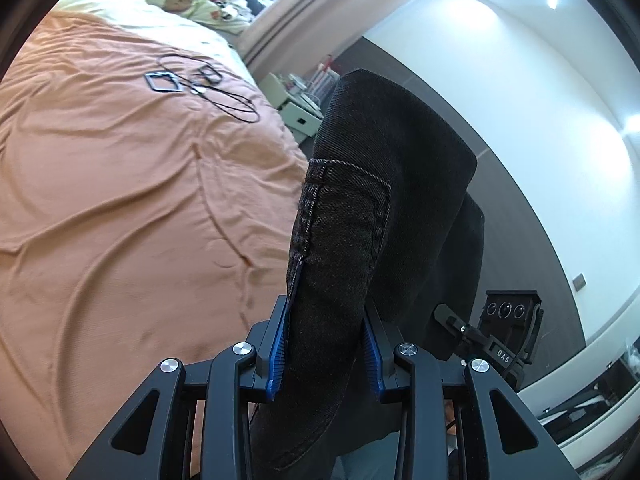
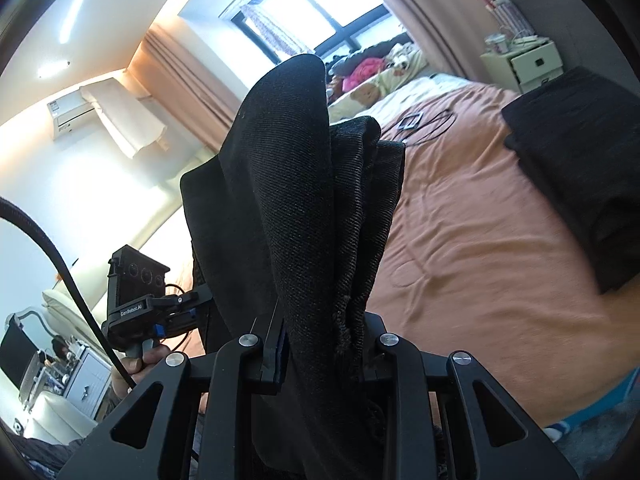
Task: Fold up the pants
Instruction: 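Lift the folded pants with both tools and carry them toward the clothes stack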
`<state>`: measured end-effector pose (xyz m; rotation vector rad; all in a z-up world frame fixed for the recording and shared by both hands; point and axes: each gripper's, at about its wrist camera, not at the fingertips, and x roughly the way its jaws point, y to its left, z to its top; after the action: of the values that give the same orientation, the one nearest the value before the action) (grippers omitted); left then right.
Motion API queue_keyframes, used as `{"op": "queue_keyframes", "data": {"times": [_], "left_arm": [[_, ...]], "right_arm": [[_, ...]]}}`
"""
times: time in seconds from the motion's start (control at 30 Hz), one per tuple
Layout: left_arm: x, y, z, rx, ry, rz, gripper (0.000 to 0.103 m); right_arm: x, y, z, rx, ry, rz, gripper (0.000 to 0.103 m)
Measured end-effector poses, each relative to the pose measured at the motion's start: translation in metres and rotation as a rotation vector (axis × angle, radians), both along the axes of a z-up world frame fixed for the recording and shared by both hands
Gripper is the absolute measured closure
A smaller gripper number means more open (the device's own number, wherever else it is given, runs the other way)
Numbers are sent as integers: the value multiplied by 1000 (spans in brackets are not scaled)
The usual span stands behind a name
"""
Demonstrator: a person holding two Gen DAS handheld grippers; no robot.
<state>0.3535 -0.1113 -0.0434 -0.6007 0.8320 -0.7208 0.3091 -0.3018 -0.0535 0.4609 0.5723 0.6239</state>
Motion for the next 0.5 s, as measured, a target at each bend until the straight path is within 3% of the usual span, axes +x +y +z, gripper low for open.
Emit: {"op": "queue_keyframes", "data": {"times": [0.5], "left_arm": [[26,-105,21,-1,-54,-124,68]], "right_arm": [[-47,-30,37,-78,-96,-108,81]]}}
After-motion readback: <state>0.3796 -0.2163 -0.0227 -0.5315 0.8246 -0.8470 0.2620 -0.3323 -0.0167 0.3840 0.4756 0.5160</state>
